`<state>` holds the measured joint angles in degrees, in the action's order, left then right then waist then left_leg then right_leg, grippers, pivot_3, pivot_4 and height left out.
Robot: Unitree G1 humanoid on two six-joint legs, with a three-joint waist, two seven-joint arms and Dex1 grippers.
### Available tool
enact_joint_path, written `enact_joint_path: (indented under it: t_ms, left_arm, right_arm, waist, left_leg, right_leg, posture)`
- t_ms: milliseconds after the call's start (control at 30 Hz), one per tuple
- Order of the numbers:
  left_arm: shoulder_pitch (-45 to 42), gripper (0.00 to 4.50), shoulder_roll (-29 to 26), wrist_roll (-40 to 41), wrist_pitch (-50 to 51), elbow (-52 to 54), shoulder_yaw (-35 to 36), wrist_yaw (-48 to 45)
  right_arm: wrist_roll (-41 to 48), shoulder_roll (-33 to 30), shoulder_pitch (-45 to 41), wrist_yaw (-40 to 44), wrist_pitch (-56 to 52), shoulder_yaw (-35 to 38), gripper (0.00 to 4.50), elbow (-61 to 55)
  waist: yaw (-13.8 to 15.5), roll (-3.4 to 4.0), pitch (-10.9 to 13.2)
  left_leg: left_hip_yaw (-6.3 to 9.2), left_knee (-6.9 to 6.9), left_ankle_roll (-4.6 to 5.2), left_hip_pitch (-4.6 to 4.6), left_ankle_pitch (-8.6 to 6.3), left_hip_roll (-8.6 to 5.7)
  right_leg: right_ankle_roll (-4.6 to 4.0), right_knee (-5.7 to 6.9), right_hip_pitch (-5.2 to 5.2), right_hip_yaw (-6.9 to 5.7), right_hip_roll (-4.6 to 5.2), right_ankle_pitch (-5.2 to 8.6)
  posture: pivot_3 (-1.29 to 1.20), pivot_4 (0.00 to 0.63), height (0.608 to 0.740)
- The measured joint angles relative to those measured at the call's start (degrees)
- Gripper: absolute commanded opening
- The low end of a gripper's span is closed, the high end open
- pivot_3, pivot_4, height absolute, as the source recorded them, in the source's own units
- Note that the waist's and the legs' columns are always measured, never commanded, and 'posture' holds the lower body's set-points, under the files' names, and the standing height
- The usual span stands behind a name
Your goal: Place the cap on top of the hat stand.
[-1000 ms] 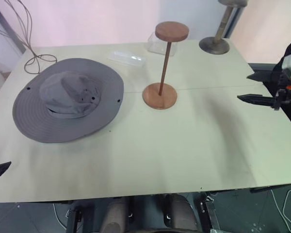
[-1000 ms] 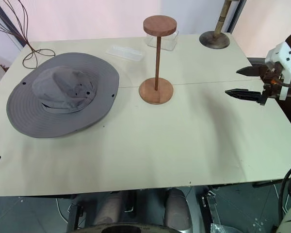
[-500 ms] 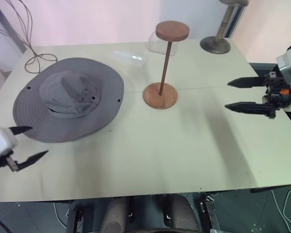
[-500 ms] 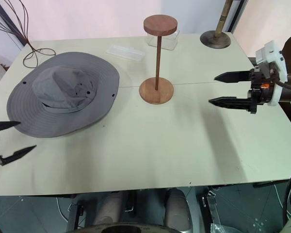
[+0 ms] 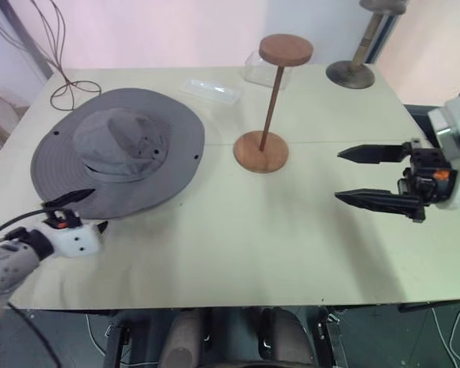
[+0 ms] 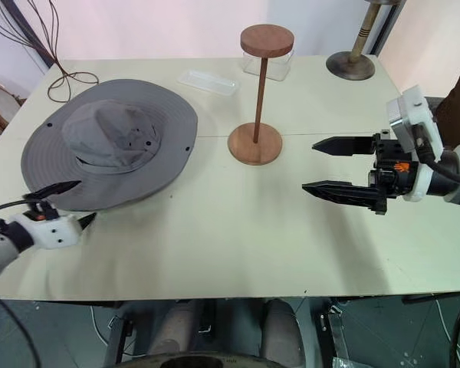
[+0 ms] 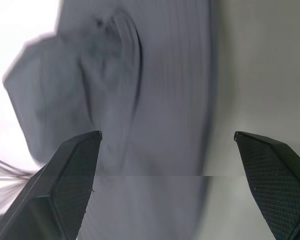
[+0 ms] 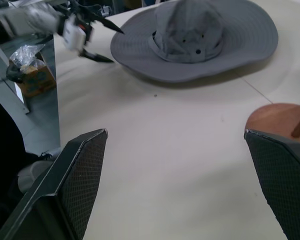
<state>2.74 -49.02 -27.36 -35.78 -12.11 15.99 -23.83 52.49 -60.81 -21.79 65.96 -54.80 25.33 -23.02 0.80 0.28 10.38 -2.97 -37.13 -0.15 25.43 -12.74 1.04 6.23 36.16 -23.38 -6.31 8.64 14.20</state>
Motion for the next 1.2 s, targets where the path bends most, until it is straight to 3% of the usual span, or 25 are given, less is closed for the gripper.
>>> enact_joint_path:
  t_ms: [233, 267, 333, 533, 567, 667, 833, 1067, 1200]
  left_arm:
    - [-11.99, 4.46, 3.39, -8.41, -1.23, -12.27, -10.17, 15.68]
    - [-13.23, 4.23, 3.71, -8.39, -1.19, -13.50, -11.10, 16.56]
    - [-15.38, 3.63, 3.96, -8.00, -1.33, -15.89, -13.04, 17.08]
    - [-18.45, 0.38, 2.81, -5.92, -2.47, -19.52, -15.37, 16.97]
    - [-19.15, 0.05, 2.70, -5.11, -2.43, -19.84, -15.35, 16.74]
    - [-20.45, 0.05, 2.92, -2.31, -1.10, -20.76, -15.39, 14.64]
    - [-27.59, 0.05, 5.51, 8.89, 8.54, -18.73, -15.06, 3.89]
    - [-50.17, 0.05, 10.31, 21.14, 27.02, -12.39, -14.56, -6.44]
    - [-64.99, 0.05, 15.11, 24.68, 37.19, -15.89, -14.58, -7.36]
  right_arm:
    - [3.20, -0.35, -0.11, -4.32, -1.14, 0.82, 4.50, -1.60]
    - [3.35, -0.67, -0.09, -4.65, -1.12, 0.84, 4.50, -1.60]
    - [3.58, -1.10, -0.02, -5.02, -1.08, 1.00, 4.50, -1.66]
    - [4.05, -1.35, 1.74, -6.02, -0.84, 3.10, 4.50, -2.17]
    - [4.05, -1.41, 2.29, -6.10, -0.59, 3.40, 4.50, -2.33]
    - [3.99, -1.41, 3.44, -6.57, 0.20, 4.33, 4.50, -2.78]
    - [2.37, -2.07, 3.55, -7.94, 2.17, 5.40, 4.50, -1.45]
    - [-2.82, -5.00, 3.14, -8.67, 6.80, 7.99, 4.50, 4.51]
    - [-5.21, -5.65, 2.92, -9.01, 9.11, 9.73, 4.50, 8.02]
  waist:
    - [0.98, 0.24, -0.18]
    - [1.38, 0.28, -0.20]
    - [1.76, 0.29, -0.21]
    - [1.60, 0.26, -0.20]
    - [1.62, 0.26, -0.20]
    - [1.44, 0.16, -0.14]
    - [1.64, -0.17, 0.03]
    - [1.40, -0.57, 0.23]
    - [1.18, -0.82, 0.38]
  left_leg:
    - [-0.01, -0.08, -0.01, -0.13, 0.00, -0.05]
    - [-0.01, -0.09, -0.01, -0.13, 0.00, -0.04]
    - [-0.01, -0.11, -0.01, -0.12, 0.00, -0.04]
    - [0.00, -0.13, 0.01, -0.06, 0.01, -0.04]
    - [-0.01, -0.14, 0.01, -0.07, 0.01, -0.04]
    - [-0.01, -0.16, 0.01, -0.06, 0.01, -0.04]
    - [-0.02, -0.26, 0.01, 0.07, 0.02, -0.05]
    - [-0.08, -0.36, 0.10, 0.15, 0.02, -0.22]
    - [-0.11, -0.33, 0.11, 0.07, 0.04, -0.23]
  right_leg:
    - [0.07, 0.06, 0.14, -0.03, 0.04, -0.09]
    - [0.06, 0.06, 0.13, -0.03, 0.04, -0.10]
    - [0.06, 0.03, -0.01, -0.06, 0.03, -0.10]
    - [0.07, 0.03, 0.13, -0.03, 0.02, -0.10]
    - [0.07, 0.03, 0.15, -0.04, 0.02, -0.10]
    - [0.07, 0.04, 0.13, -0.04, 0.00, -0.10]
    - [0.07, 0.03, 0.13, -0.10, -0.03, -0.10]
    - [0.25, 0.00, 0.21, -0.12, -0.05, -0.19]
    - [0.30, 0.04, 0.22, -0.11, -0.09, -0.17]
  posture:
    - [0.00, 0.150, 0.740]
    - [0.00, 0.150, 0.740]
    - [0.00, 0.150, 0.740]
    - [0.00, 0.150, 0.740]
    - [0.00, 0.150, 0.740]
    - [0.00, 0.150, 0.740]
    - [0.00, 0.150, 0.740]
    - [0.00, 0.150, 0.740]
    - [0.00, 0.150, 0.740]
